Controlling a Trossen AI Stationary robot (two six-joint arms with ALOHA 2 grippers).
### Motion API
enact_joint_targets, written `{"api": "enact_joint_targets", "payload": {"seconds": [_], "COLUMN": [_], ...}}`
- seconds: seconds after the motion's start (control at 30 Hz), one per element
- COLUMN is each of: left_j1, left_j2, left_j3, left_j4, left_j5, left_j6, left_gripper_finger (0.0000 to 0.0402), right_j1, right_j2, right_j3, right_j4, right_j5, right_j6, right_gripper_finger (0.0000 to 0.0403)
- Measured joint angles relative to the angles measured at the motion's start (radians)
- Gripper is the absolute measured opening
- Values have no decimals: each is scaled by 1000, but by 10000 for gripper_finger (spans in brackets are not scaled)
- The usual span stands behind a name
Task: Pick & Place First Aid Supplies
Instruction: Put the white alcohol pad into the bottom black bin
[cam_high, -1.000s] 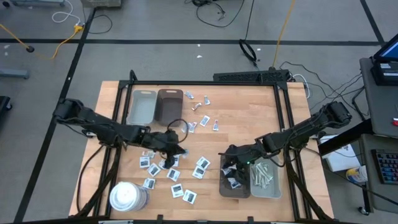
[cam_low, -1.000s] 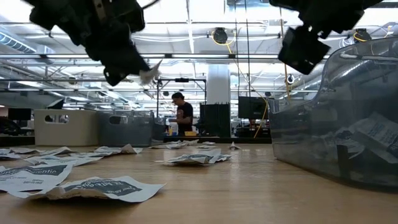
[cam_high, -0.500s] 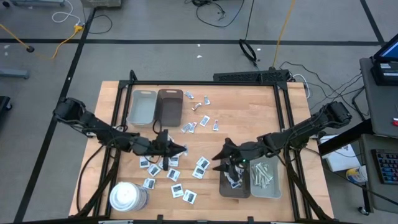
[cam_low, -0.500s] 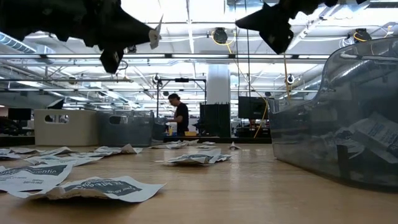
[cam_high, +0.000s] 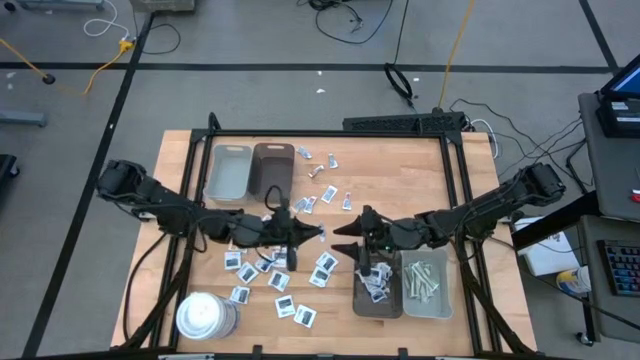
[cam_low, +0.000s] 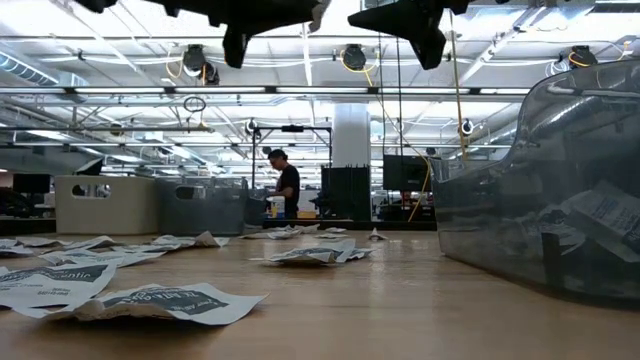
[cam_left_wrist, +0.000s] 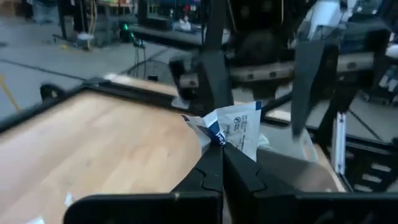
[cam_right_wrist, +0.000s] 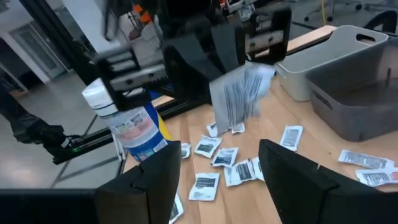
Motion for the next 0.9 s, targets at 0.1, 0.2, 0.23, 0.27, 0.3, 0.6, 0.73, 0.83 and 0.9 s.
{"api": "enact_joint_targets", "payload": {"seconds": [0.1, 0.2, 0.23, 0.27, 0.3, 0.6, 0.73, 0.83, 0.9], "left_j1": [7, 16, 16, 16, 15, 9, 5, 3, 3], "left_j2": [33, 62, 70, 77, 81, 83, 83, 83, 83], "left_j3": [48, 77, 84, 88, 88, 87, 87, 87, 87], "left_j4": [-24, -36, -31, -25, -27, -32, -45, -49, -50], "left_j5": [6, 41, 54, 59, 59, 62, 63, 69, 81], "left_j6": [15, 20, 20, 17, 13, 5, 3, -3, -2], "left_gripper_finger": [0, 0, 0, 0, 0, 0, 0, 0, 0], "right_j1": [-7, -7, -7, -7, -7, -7, -6, -7, -7], "right_j2": [0, 0, 0, 0, 0, 0, 0, 0, 0], "right_j3": [0, 0, 0, 0, 0, 0, 0, 0, 0], "right_j4": [10, 42, 45, 46, 42, 33, 31, 25, 20], "right_j5": [-1, 0, -1, -1, -1, -7, -10, -38, -44], "right_j6": [-3, -26, -38, -45, -46, -17, 24, 42, 38], "right_gripper_finger": [210, 210, 210, 210, 210, 157, 70, 12, 9]}}
